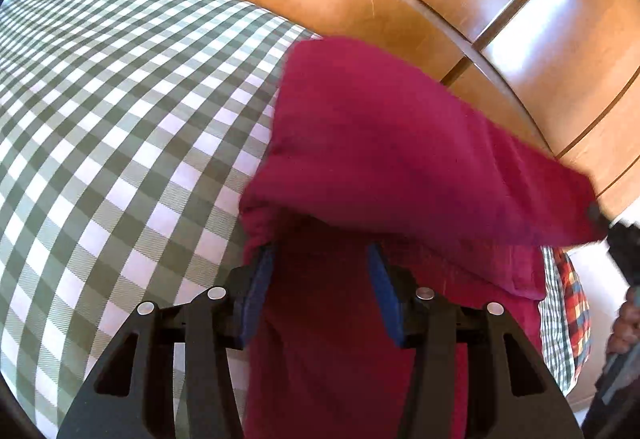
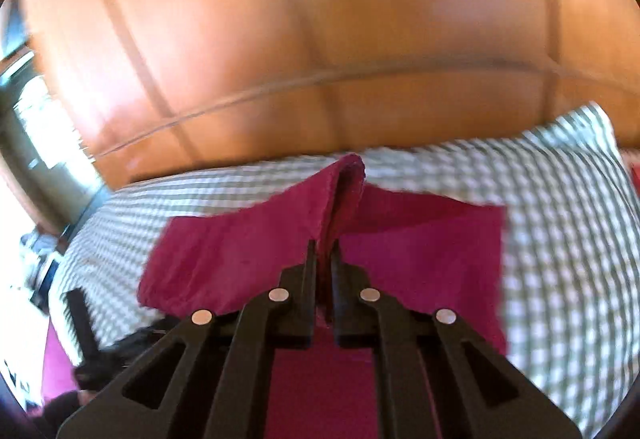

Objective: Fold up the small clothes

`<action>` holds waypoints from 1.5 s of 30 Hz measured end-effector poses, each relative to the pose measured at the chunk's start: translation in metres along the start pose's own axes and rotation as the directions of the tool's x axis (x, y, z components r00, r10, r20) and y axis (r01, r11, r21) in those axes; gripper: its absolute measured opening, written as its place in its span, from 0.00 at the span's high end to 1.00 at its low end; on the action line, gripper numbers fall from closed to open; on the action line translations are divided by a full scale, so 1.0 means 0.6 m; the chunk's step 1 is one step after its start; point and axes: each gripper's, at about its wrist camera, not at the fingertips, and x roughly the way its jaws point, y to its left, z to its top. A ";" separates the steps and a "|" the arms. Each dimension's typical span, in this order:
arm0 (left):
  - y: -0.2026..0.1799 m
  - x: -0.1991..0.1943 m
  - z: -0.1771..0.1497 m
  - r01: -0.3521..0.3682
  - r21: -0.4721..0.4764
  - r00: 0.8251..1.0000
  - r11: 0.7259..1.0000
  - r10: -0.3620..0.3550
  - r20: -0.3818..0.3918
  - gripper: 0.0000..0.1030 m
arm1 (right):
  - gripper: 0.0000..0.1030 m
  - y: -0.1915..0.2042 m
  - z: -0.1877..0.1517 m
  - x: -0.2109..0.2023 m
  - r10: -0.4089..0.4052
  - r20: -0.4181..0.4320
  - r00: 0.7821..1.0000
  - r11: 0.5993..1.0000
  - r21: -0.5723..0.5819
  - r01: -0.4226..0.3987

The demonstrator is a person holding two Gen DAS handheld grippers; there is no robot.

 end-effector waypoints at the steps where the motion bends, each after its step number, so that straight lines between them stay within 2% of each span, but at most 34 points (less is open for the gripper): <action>1: -0.003 -0.001 -0.002 -0.003 0.011 1.000 1.000 0.003 0.002 0.53 | 0.95 -0.021 -0.006 0.010 -0.023 -0.017 1.000 0.999 0.023 0.023; 4: -0.014 -0.001 -0.007 -0.031 0.058 1.000 0.998 0.031 0.004 0.53 | 0.95 -0.092 -0.044 0.050 -0.053 -0.101 0.993 0.992 0.107 0.064; 6: -0.020 0.002 -0.008 -0.053 0.080 0.999 0.995 0.052 0.004 0.53 | 0.95 -0.107 -0.071 0.072 -0.068 -0.141 0.988 0.990 0.114 0.085; 9: -0.028 0.001 -0.010 -0.082 0.113 0.997 0.990 0.082 0.001 0.53 | 0.95 -0.114 -0.084 0.085 -0.058 -0.134 0.989 0.988 0.134 0.076; 12: -0.035 -0.008 -0.015 -0.093 0.145 0.995 0.985 0.095 -0.005 0.53 | 0.95 -0.118 -0.086 0.064 -0.035 -0.110 0.993 0.987 0.154 0.052; 15: -0.048 -0.038 -0.026 -0.033 0.192 0.999 0.981 0.035 -0.009 0.53 | 0.95 -0.119 -0.079 0.041 -0.037 -0.068 0.997 0.991 0.130 0.046; 18: -0.065 -0.061 -0.032 0.014 0.218 1.000 0.976 -0.014 0.000 0.53 | 0.91 -0.131 -0.085 0.059 -0.056 -0.111 0.992 0.988 0.136 0.071; 19: -0.075 -0.071 -0.030 0.015 0.234 1.000 0.972 -0.020 0.020 0.53 | 0.88 -0.131 -0.090 0.055 -0.054 -0.109 0.993 0.988 0.137 0.069; 21: -0.090 -0.082 -0.026 0.017 0.259 0.999 0.966 -0.030 0.045 0.53 | 0.72 -0.127 -0.092 0.040 -0.053 -0.097 0.994 0.987 0.145 0.067; 23: -0.101 -0.089 -0.019 0.010 0.283 0.997 0.959 -0.031 0.072 0.53 | 0.53 -0.121 -0.091 0.012 -0.096 -0.055 0.994 0.986 0.130 0.102; 24: -0.104 -0.089 -0.013 0.002 0.287 0.996 0.958 -0.027 0.082 0.53 | 0.52 -0.111 -0.089 -0.006 -0.122 -0.026 0.992 0.986 0.113 0.124; 27: -0.103 -0.081 0.008 -0.009 0.271 0.995 0.962 -0.018 0.096 0.53 | 0.52 -0.075 -0.083 -0.030 -0.076 0.006 0.997 0.996 0.054 0.076; 29: -0.100 -0.068 0.022 -0.010 0.246 0.995 0.969 -0.014 0.096 0.53 | 0.44 -0.047 -0.082 -0.025 -0.064 0.001 0.998 0.998 -0.001 0.064; 32: -0.087 -0.027 0.026 -0.029 0.220 0.999 0.975 0.021 0.039 0.53 | 0.41 -0.018 -0.082 0.017 -0.087 -0.033 0.996 0.995 -0.052 0.085; 35: -0.066 0.013 0.010 -0.066 0.219 0.996 0.974 0.076 -0.036 0.53 | 0.41 -0.030 -0.092 0.075 -0.140 -0.098 0.985 0.990 -0.040 0.136; 36: -0.060 0.012 0.008 -0.050 0.212 0.997 0.976 0.060 -0.043 0.53 | 0.41 -0.038 -0.103 0.095 -0.154 -0.116 0.981 0.988 -0.039 0.151; 39: -0.035 -0.015 0.025 0.050 0.149 0.999 0.988 -0.048 -0.019 0.53 | 0.39 -0.035 -0.128 0.095 -0.164 -0.024 0.986 0.983 -0.094 0.161; 41: -0.010 -0.027 0.056 0.121 0.071 0.993 0.990 -0.121 0.000 0.53 | 0.38 -0.028 -0.133 0.095 -0.181 -0.006 0.983 0.977 -0.112 0.179; 42: -0.004 -0.028 0.068 0.117 0.052 0.993 0.992 -0.118 0.012 0.51 | 0.38 -0.027 -0.135 0.095 -0.181 -0.005 0.983 0.977 -0.113 0.180; 43: 0.004 -0.023 0.090 0.079 0.039 0.996 0.996 -0.080 0.031 0.50 | 0.38 -0.028 -0.136 0.095 -0.178 0.000 0.984 0.978 -0.111 0.177; 45: 0.008 -0.007 0.115 0.077 0.026 0.997 0.997 -0.078 0.021 0.49 | 0.38 -0.029 -0.137 0.092 -0.173 0.009 0.985 0.979 -0.108 0.173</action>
